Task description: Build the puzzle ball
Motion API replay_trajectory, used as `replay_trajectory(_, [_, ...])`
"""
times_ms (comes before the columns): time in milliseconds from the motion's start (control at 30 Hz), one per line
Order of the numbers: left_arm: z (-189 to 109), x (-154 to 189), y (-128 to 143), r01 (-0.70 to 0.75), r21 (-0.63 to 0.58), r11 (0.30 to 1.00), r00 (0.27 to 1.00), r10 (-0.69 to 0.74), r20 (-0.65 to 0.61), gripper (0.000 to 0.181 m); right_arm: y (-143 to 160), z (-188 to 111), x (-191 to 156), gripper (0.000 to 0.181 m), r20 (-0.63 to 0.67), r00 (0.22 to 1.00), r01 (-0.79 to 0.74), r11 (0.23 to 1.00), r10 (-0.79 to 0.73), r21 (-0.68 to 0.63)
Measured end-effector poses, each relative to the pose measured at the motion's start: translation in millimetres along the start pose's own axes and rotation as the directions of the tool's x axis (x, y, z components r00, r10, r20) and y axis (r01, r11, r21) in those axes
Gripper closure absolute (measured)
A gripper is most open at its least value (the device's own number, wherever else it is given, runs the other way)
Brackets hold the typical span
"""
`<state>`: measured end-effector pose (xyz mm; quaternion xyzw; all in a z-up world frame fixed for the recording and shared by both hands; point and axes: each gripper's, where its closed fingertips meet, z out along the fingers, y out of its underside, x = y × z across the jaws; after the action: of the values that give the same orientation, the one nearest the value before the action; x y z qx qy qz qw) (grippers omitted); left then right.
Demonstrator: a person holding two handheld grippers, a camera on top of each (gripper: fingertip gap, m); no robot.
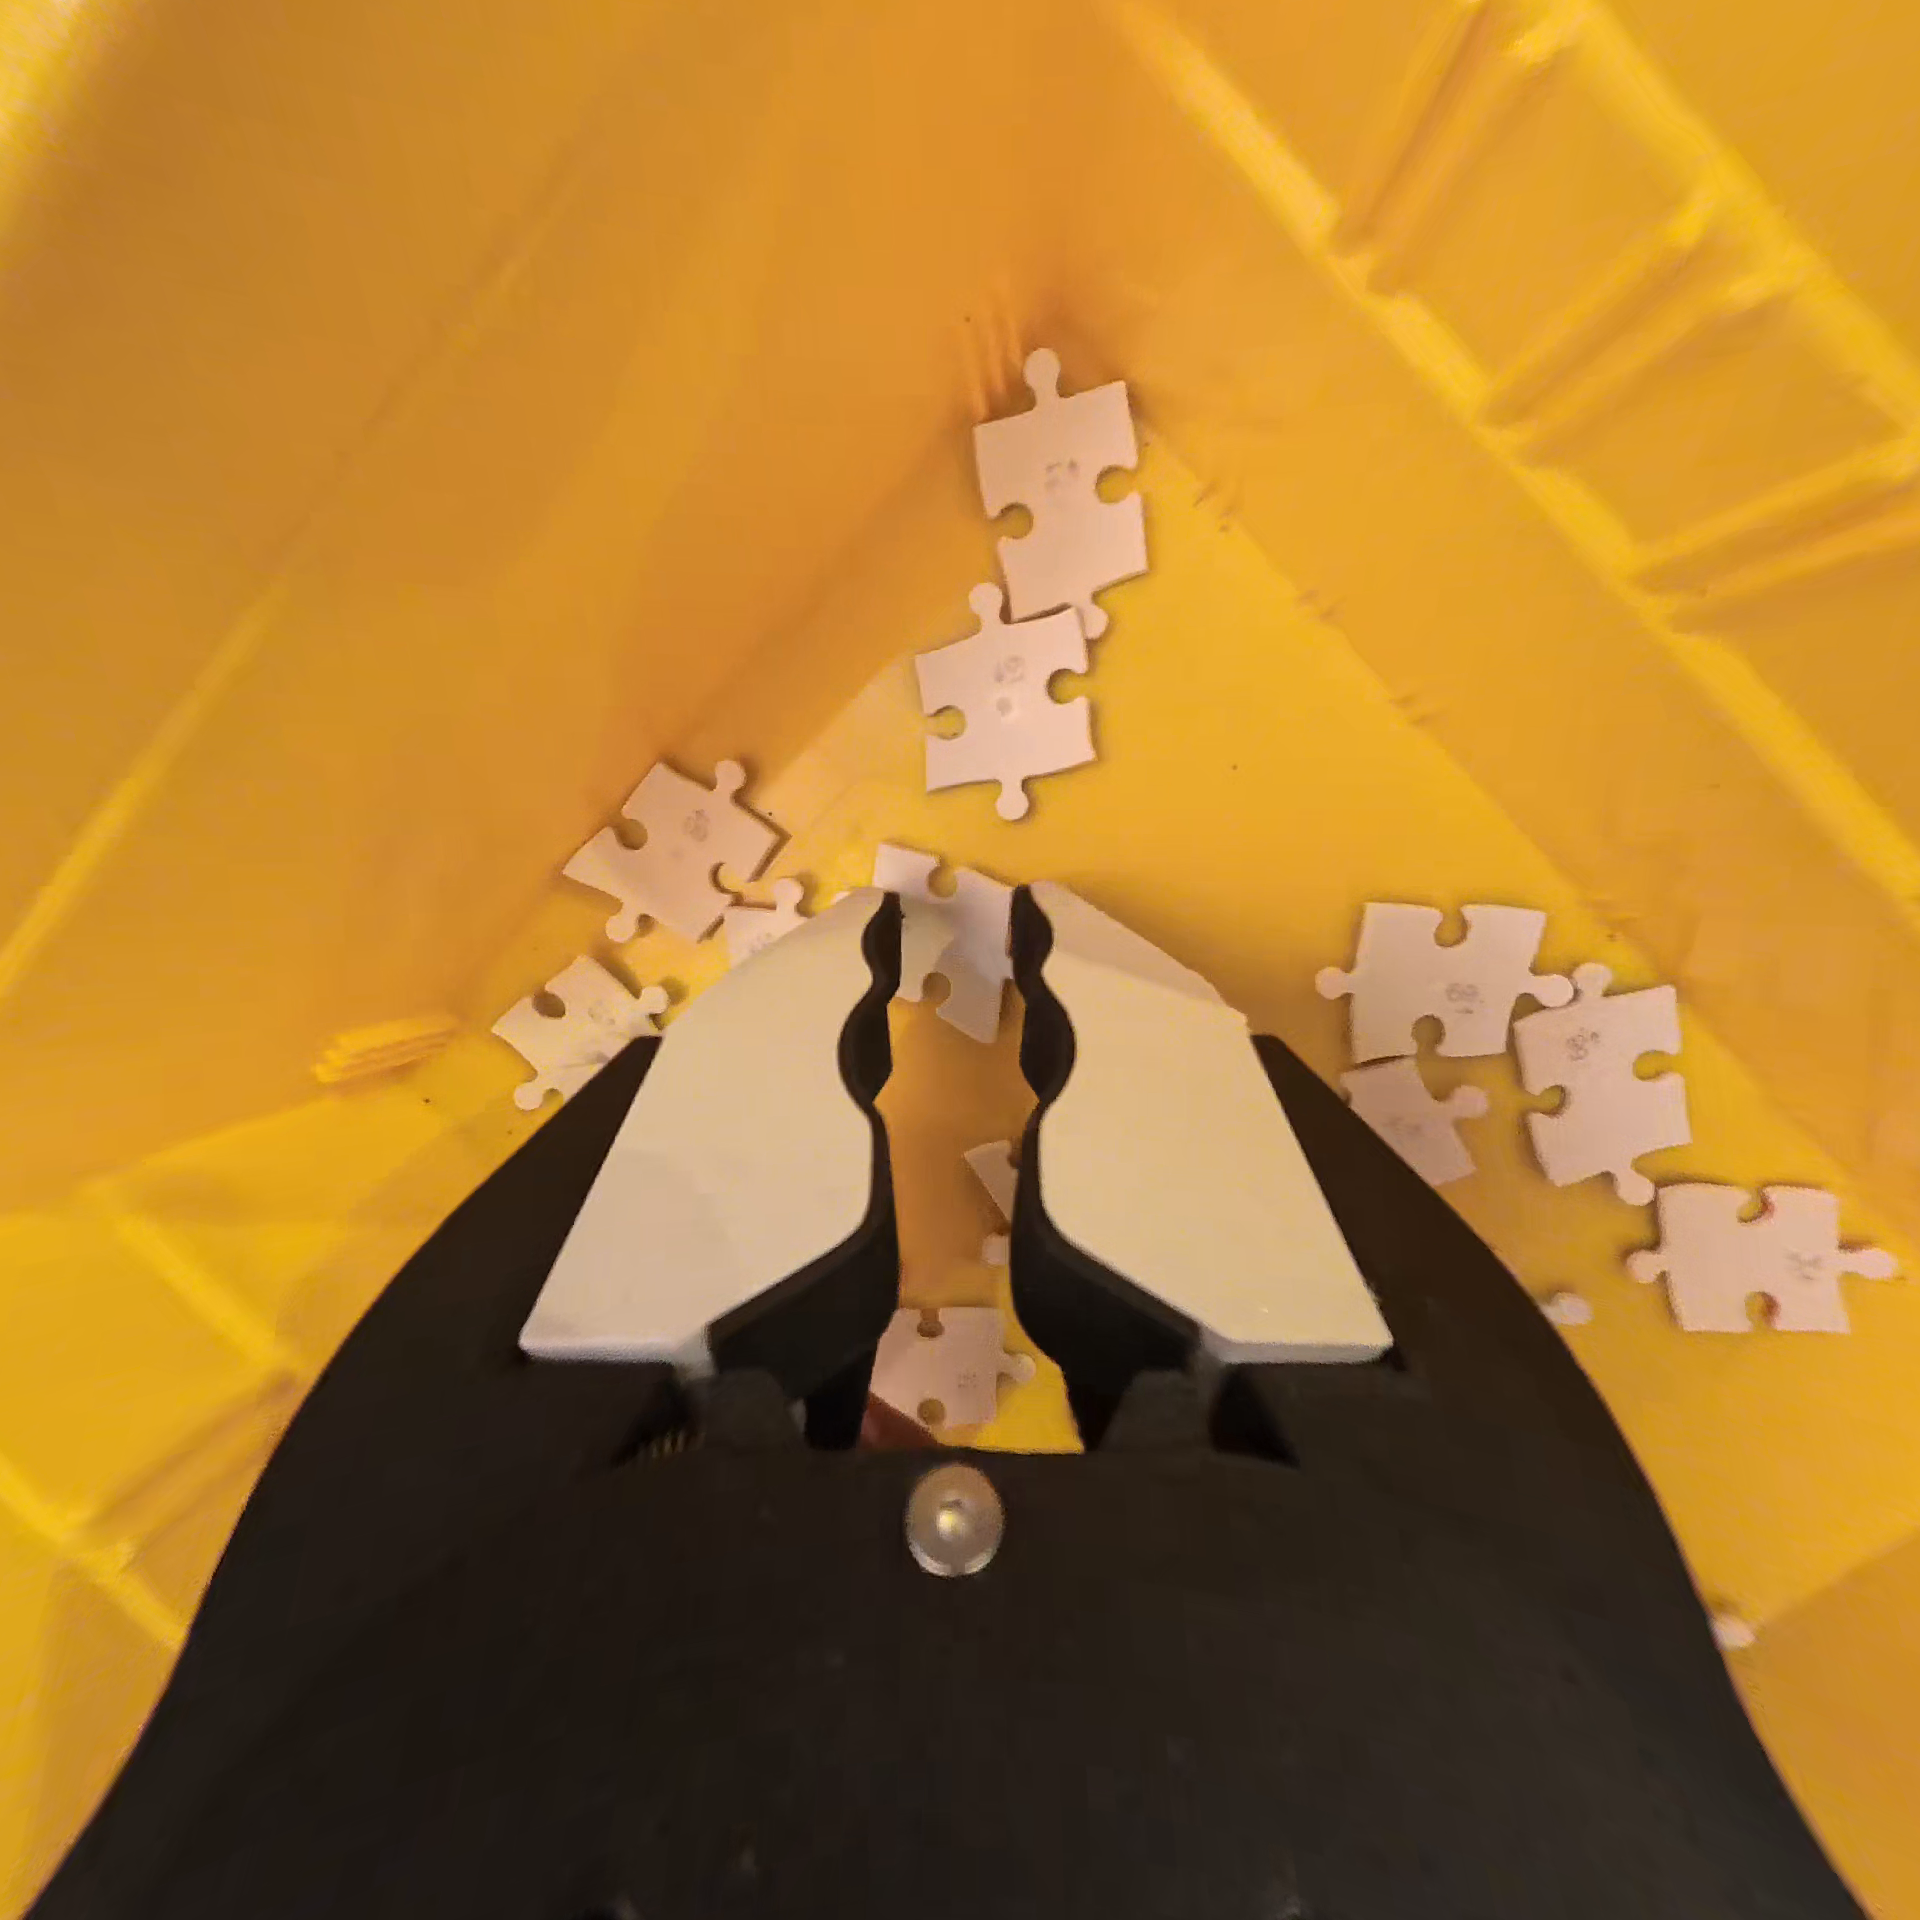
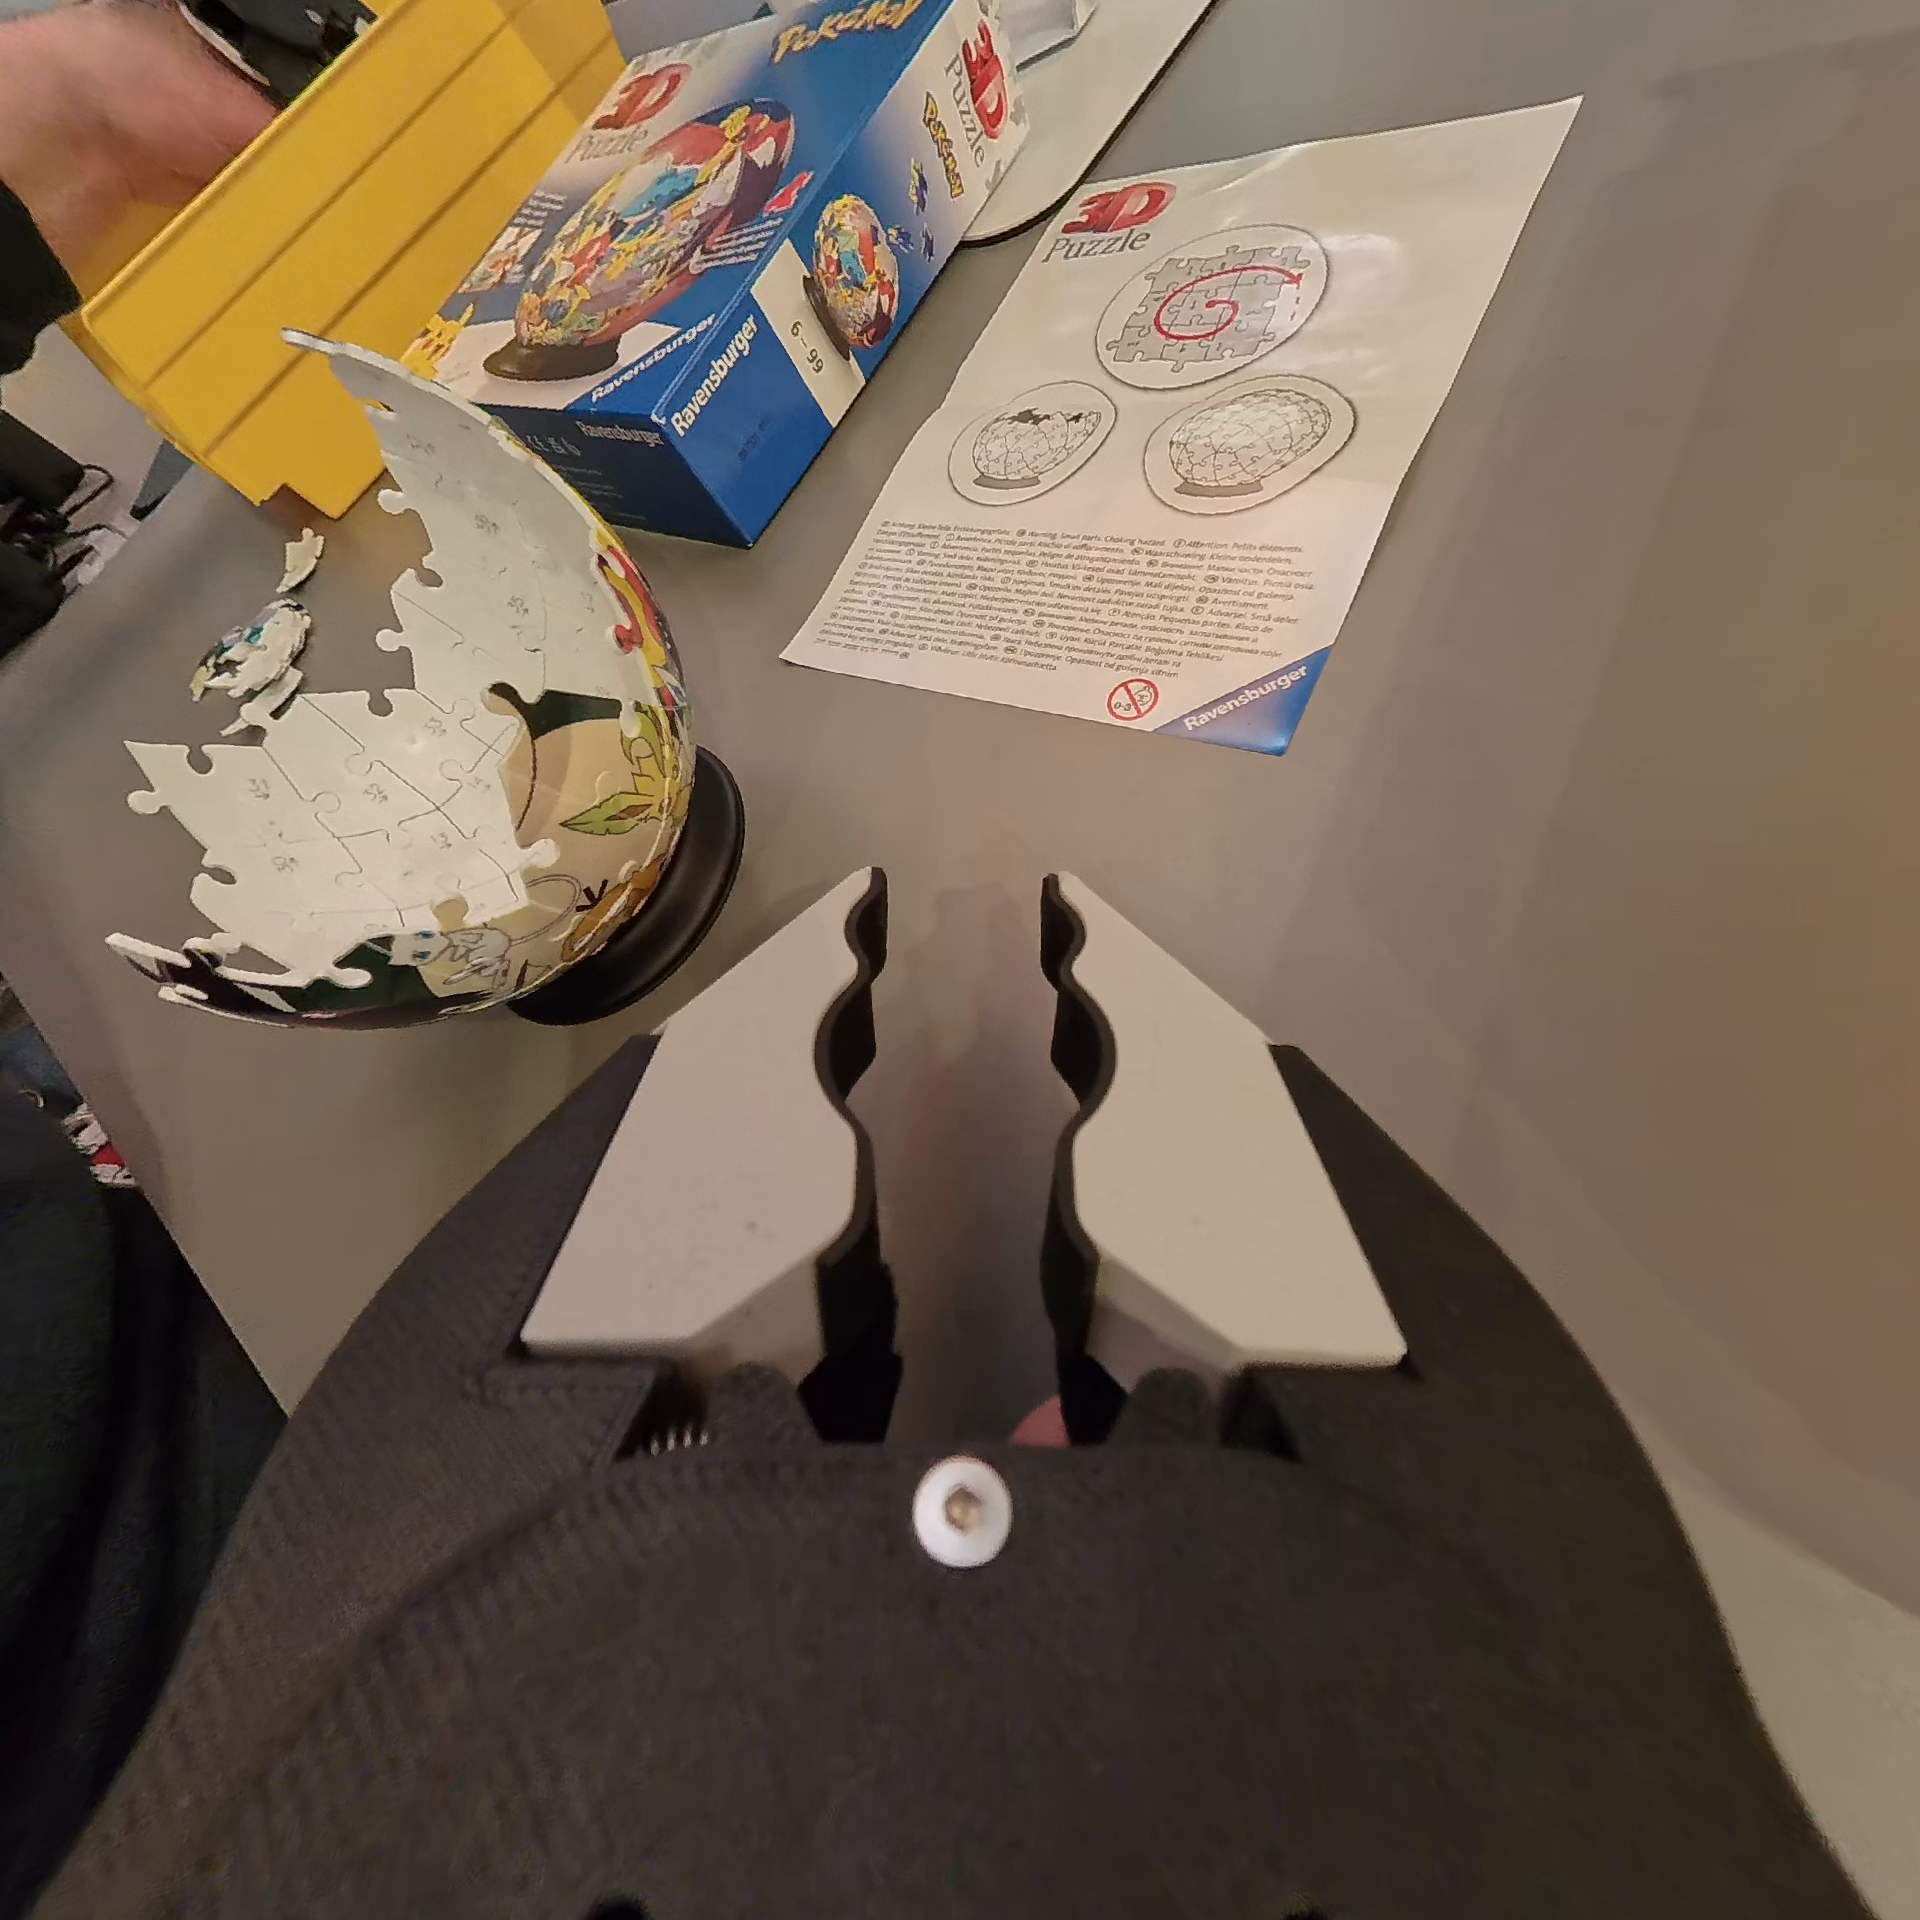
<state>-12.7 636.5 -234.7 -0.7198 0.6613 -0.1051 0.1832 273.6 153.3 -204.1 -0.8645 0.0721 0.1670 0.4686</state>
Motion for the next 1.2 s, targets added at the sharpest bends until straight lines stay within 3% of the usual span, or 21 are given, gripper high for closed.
replay_trajectory(200, [-1.0,-2.8,0.3,-0.104,-0.047,0.993,0.99,0.108,0.088,0.173,-1.6,-1.5,-0.8,0.152,0.012,1.0,-0.006,1.0,0.006,0.014])
replay_trajectory(333, [-11.8,-5.5,-6.2,-0.088,0.014,0.996,0.991,0.087,0.101,0.178,-2.6,-2.3,-1.4,0.152,0.02,1.0,-0.01,1.0,0.01,0.021])
replay_trajectory(500, [-46.9,4.6,-16.0,-0.08,0.112,0.99,0.992,0.069,0.104,0.179,-3.2,-2.9,-1.6,0.152,0.023,1.0,-0.012,1.0,0.012,0.026])
replay_trajectory(633, [-109.2,52.3,-27.8,-0.123,0.27,0.955,0.991,0.102,0.09,0.179,-3.6,-3.3,-1.7,0.152,0.025,1.0,-0.013,0.999,0.013,0.03])
replay_trajectory(733, [-160.5,126.5,-22.5,-0.222,0.341,0.914,0.975,0.215,0.058,0.179,-3.6,-3.2,-1.7,0.152,0.025,1.0,-0.013,0.999,0.012,0.029])
replay_trajectory(800, [-174.6,181.3,-12.0,-0.29,0.374,0.881,0.952,0.304,0.023,0.179,-3.2,-2.9,-1.9,0.152,0.026,1.0,-0.012,1.0,0.012,0.026])
replay_trajectory(867, [-171.1,209.4,4.2,-0.355,0.341,0.871,0.933,0.354,0.068,0.179,-3.3,-3.0,-2.2,0.152,0.029,1.0,-0.012,1.0,0.011,0.027])
replay_trajectory(967, [-149.6,253.4,23.9,-0.274,0.373,0.886,0.949,0.313,-0.046,0.179,-3.1,-2.9,-3.0,0.152,0.027,1.0,-0.003,1.0,0.003,0.026])
replay_trajectory(1200, [-93.0,277.6,62.8,-0.242,0.291,0.926,0.964,0.264,-0.038,0.178,-3.1,-3.1,-4.4,0.151,0.03,1.0,0.006,1.0,-0.006,0.027])
